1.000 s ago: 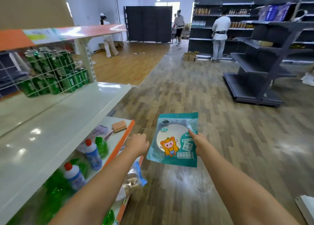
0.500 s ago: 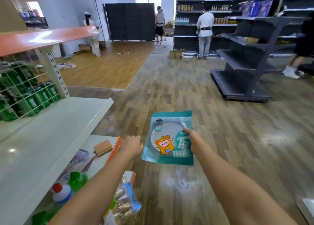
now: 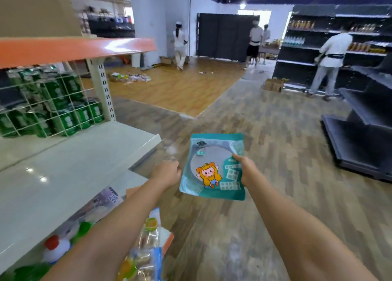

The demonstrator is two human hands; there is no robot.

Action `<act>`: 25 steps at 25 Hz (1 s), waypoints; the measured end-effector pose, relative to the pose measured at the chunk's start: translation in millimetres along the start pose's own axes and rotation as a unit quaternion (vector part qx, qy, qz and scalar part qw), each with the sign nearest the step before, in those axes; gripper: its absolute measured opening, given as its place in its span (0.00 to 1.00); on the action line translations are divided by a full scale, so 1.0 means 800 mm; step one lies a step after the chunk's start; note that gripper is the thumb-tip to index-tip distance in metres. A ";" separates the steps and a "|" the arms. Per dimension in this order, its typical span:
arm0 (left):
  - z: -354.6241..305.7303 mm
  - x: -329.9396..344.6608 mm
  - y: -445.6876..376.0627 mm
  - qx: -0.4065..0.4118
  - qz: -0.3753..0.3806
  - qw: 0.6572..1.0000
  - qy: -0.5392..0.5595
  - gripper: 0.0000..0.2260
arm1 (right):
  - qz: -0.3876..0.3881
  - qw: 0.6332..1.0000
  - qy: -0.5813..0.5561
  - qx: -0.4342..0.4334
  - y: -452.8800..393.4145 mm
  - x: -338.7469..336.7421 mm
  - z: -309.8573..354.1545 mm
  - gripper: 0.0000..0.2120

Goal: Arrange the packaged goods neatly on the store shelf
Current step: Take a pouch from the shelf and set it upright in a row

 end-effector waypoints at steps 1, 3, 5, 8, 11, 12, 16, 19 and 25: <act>0.004 -0.010 -0.008 -0.012 -0.013 1.000 0.006 0.12 | 0.009 1.000 0.012 -0.006 -0.013 0.008 0.012 0.08; 0.015 -0.028 -0.020 -0.036 -0.037 0.999 0.007 0.12 | 0.036 0.999 0.030 -0.013 -0.037 0.030 0.031 0.07; 0.029 -0.042 -0.030 -0.060 -0.055 0.997 -0.009 0.13 | 0.063 0.997 0.037 -0.013 -0.060 0.057 0.044 0.07; 0.064 -0.055 -0.054 -0.084 -0.076 0.993 -0.035 0.13 | 0.096 0.994 0.051 -0.011 -0.088 0.106 0.062 0.08; 0.112 -0.064 -0.079 -0.108 -0.091 0.989 -0.033 0.13 | 0.126 0.990 0.068 -0.016 -0.112 0.162 0.082 0.09; 0.129 -0.068 -0.088 -0.117 -0.093 0.988 -0.032 0.14 | 0.137 0.988 0.069 -0.019 -0.120 0.183 0.089 0.09; 0.195 -0.094 -0.116 -0.158 -0.103 0.982 -0.014 0.14 | 0.168 0.981 0.088 -0.043 -0.141 0.264 0.128 0.09; 0.237 -0.108 -0.126 -0.196 -0.112 0.972 0.057 0.13 | 0.200 0.974 0.088 -0.054 -0.146 0.316 0.156 0.08; 0.284 -0.119 -0.146 -0.304 -0.160 0.859 0.381 0.19 | 0.287 0.949 0.109 -0.073 -0.157 0.402 0.182 0.08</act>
Point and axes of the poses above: each hand's wrist, its own y-axis away from the middle knuckle, its own x-axis out of the palm, z = x × y, the point moved 8 cm from there along -y, towards the middle knuckle, and after that the axes turned 14 degrees about y, right-handed, at the moved point
